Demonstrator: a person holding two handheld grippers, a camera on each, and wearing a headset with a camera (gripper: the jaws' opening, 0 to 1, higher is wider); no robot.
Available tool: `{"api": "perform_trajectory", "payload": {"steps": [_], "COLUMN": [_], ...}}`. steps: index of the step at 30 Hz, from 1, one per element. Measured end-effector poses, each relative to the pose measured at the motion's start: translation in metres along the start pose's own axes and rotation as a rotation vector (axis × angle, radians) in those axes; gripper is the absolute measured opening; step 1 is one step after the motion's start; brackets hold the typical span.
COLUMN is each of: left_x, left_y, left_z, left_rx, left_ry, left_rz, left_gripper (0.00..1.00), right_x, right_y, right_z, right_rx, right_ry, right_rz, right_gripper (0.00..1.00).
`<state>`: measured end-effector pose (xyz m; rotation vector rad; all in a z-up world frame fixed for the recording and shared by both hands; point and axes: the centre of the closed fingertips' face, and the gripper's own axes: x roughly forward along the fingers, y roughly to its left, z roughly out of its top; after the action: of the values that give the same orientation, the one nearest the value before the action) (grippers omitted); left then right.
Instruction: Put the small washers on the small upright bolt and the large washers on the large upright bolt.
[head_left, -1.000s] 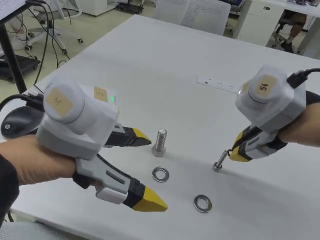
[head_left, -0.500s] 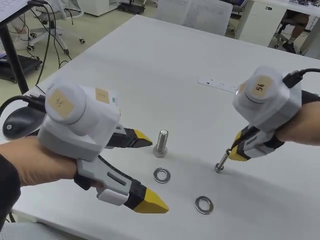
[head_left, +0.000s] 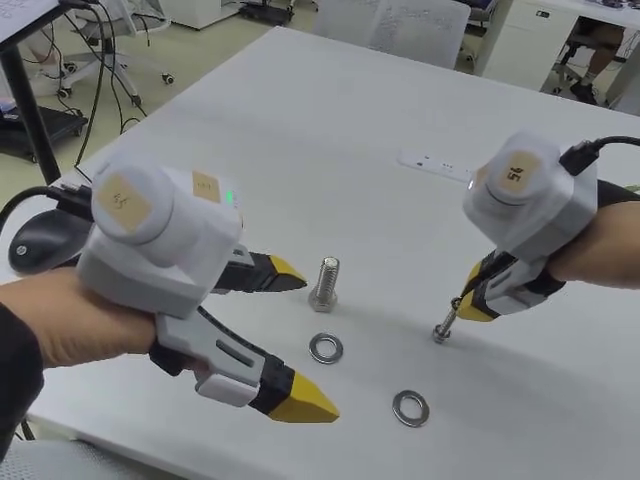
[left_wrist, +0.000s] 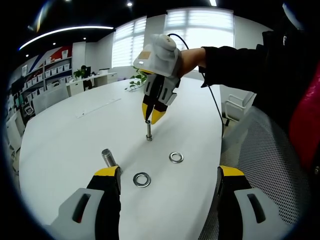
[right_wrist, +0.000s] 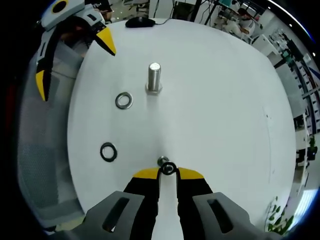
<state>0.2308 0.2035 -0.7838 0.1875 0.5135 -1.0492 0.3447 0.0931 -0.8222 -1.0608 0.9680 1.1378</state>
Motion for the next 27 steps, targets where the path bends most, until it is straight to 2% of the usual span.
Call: {"api": "perform_trajectory", "payload": {"steps": [15, 27], "left_x": [0.001, 0.001], "left_y": [0.001, 0.001], "left_z": [0.0, -0.001], "left_rx": [-0.001, -0.005], "left_ry": [0.003, 0.006], "left_rz": [0.003, 0.003], "left_gripper": [0.79, 0.78], "right_x": [0.016, 0.032], "right_y": [0.0, 0.006], "right_z": [-0.003, -0.008], "right_rx": [0.013, 0.03], "right_ry": [0.007, 0.019], "right_rz": [0.027, 0.05], "right_gripper": [0.14, 0.14]}}
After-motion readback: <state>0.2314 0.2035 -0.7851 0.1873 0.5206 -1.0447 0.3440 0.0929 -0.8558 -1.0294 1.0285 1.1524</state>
